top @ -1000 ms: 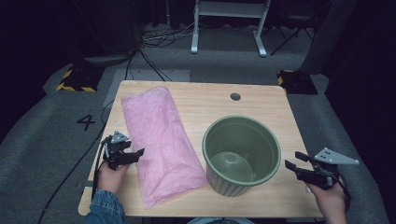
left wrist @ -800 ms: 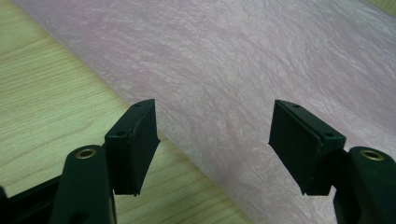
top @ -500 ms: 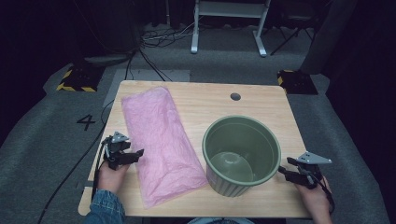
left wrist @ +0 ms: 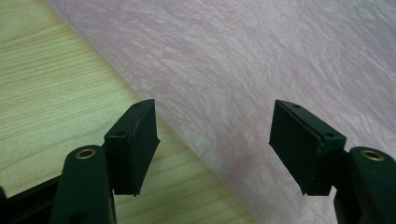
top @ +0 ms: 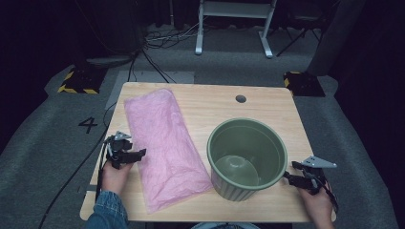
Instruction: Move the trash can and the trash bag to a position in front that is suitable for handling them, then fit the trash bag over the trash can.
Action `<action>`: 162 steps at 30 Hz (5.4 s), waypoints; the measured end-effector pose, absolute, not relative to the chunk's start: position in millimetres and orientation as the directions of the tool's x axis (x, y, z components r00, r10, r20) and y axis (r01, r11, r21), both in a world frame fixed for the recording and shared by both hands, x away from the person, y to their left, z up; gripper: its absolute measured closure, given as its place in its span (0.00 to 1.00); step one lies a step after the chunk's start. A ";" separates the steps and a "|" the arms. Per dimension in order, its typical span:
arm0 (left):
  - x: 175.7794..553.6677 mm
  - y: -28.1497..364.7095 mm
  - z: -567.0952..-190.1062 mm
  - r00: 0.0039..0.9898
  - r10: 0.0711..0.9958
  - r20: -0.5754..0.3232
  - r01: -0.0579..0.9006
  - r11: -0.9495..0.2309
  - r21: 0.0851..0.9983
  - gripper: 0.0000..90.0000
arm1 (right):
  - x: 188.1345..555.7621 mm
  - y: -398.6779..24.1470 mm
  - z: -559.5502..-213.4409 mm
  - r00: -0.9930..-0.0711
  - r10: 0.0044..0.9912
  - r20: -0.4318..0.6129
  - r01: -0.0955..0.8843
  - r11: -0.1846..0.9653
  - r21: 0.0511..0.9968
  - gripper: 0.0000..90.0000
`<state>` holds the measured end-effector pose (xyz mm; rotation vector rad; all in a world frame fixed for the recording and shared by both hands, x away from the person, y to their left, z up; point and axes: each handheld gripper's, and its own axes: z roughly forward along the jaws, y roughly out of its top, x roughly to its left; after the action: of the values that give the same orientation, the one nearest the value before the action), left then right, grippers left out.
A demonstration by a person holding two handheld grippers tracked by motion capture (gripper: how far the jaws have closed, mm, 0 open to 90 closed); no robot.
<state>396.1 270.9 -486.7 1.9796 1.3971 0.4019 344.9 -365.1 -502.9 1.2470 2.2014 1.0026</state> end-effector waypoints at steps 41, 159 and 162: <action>400.1 232.3 -491.0 0.411 0.912 -0.010 0.684 -0.300 0.665 0.88 | 345.2 -364.3 -503.0 -0.515 0.857 -0.003 0.560 0.339 0.756 0.36; 375.6 193.8 -190.0 0.913 0.408 -0.019 0.045 -0.055 0.997 0.99 | 344.7 -359.3 -503.1 -0.574 0.819 -0.005 0.535 0.379 0.756 0.36; 376.0 187.9 -185.4 0.917 0.398 -0.018 0.039 -0.045 0.998 0.99 | 344.6 -359.4 -503.2 -0.575 0.818 -0.006 0.533 0.380 0.756 0.36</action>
<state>376.0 187.9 -185.4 1.5989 0.3457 0.2995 344.6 -359.4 -503.2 1.1730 2.2652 1.0299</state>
